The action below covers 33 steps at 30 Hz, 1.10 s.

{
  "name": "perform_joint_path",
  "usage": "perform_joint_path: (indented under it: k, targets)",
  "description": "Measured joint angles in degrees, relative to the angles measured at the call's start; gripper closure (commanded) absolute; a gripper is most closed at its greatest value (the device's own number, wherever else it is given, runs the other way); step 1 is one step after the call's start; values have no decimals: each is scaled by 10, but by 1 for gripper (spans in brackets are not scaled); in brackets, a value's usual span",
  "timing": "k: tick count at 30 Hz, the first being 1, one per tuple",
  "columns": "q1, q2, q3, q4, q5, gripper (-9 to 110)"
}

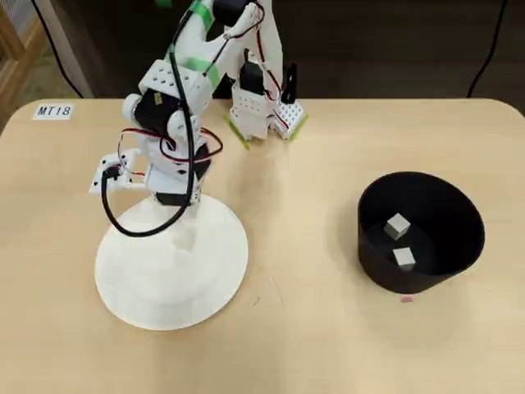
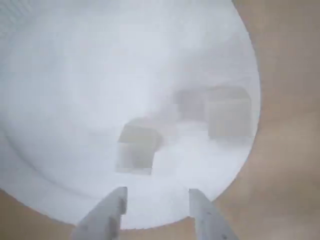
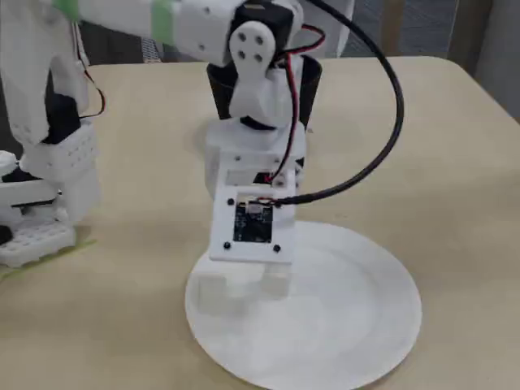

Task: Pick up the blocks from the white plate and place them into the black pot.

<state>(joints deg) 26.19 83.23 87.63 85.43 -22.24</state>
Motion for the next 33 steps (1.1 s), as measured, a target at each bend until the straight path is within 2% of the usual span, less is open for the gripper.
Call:
perform_joint_path:
  k: [10, 33]
  targets:
    - [6, 4, 0, -14, 20, 67]
    - [-4, -81, 0, -52, 78, 73]
